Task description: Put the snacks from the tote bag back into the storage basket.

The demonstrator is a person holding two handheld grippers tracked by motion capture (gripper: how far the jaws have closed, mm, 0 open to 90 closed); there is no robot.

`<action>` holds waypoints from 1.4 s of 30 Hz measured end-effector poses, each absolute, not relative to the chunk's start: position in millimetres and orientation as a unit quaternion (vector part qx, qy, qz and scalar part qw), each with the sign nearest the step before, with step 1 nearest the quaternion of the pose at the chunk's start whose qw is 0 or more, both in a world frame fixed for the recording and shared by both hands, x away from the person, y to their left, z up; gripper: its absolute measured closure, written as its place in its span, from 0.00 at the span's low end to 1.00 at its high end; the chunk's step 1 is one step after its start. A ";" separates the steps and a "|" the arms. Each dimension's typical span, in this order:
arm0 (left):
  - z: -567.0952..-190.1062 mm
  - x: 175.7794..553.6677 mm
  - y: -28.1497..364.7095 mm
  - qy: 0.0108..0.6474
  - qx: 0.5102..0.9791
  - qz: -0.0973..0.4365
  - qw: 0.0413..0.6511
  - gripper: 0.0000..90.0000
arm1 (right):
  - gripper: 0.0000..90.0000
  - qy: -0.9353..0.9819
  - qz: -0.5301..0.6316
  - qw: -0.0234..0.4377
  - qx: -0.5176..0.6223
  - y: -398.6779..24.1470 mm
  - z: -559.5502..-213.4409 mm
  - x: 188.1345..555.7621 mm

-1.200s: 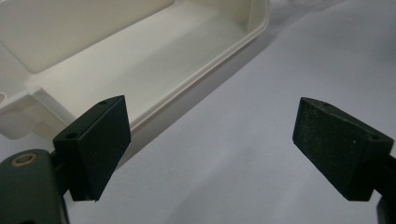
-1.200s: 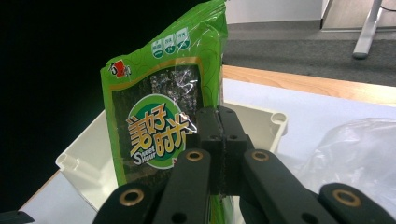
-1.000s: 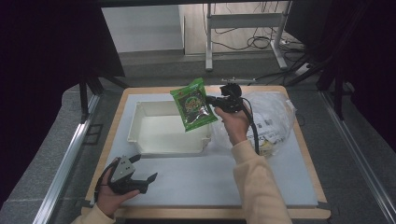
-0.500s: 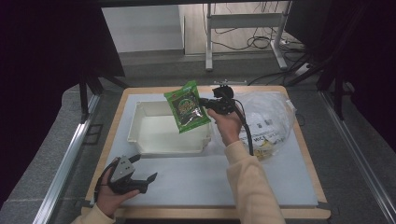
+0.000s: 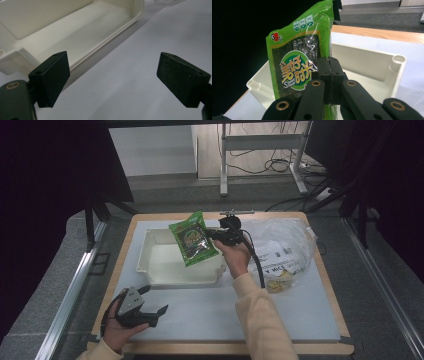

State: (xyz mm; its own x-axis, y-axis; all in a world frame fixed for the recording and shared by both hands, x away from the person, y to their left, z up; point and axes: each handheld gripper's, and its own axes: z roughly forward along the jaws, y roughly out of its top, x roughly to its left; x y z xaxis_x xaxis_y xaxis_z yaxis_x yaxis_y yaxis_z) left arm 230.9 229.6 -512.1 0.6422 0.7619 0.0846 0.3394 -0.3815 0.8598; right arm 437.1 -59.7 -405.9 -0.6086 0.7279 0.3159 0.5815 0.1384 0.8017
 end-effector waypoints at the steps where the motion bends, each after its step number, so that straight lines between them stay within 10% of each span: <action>1: -512.1 231.0 229.6 0.346 0.795 0.243 0.435 0.13 | 1.00 0.751 0.490 0.074 0.436 -58.1 -406.7 437.3; 42: -512.5 231.3 230.0 0.345 0.796 0.240 0.436 0.13 | 1.00 0.759 0.473 0.050 0.444 -13.8 -442.5 444.5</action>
State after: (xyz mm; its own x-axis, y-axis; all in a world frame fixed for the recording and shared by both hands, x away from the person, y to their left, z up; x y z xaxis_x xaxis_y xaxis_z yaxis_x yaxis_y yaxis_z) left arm 231.3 230.0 -512.5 0.6461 0.7590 0.0809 0.3403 -0.3813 0.8595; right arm 444.5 -13.8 -442.5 -0.6001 0.7220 0.3444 0.6273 0.1577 0.7626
